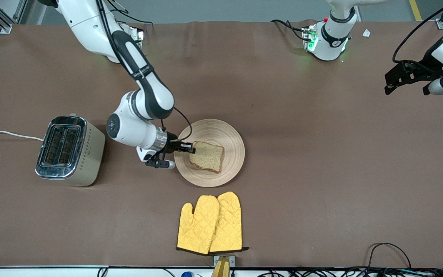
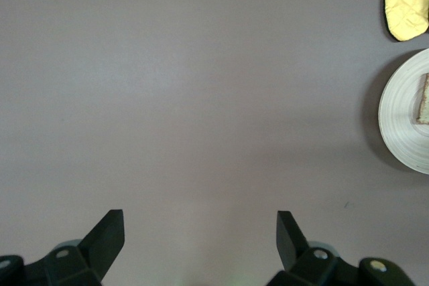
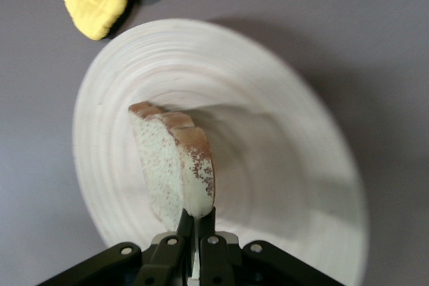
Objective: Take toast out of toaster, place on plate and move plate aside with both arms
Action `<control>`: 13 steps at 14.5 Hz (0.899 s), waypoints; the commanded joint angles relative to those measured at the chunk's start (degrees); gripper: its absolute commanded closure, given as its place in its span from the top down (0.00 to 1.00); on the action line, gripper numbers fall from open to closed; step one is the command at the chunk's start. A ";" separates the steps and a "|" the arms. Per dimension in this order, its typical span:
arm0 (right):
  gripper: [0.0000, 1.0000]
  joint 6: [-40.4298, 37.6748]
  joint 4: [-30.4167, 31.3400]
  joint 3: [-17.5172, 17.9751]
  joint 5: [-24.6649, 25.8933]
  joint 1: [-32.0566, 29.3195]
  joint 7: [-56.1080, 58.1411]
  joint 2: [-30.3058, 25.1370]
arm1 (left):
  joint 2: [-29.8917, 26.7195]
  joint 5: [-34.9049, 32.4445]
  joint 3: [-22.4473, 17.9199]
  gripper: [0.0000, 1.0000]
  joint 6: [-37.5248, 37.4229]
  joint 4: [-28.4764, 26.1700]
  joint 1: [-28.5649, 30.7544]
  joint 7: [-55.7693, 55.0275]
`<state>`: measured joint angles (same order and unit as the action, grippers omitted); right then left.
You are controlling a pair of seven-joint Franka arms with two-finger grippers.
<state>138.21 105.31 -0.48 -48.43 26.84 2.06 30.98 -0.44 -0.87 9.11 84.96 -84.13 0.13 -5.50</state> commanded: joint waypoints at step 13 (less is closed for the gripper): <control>1.00 -10.42 6.14 0.30 -1.31 -8.56 10.94 -5.32 | 8.43 25.45 1.43 1.00 8.35 -7.51 -0.83 0.57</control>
<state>126.51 108.09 -0.57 -48.51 17.56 12.61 28.12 8.63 20.25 9.75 88.92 -86.81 -0.29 -5.49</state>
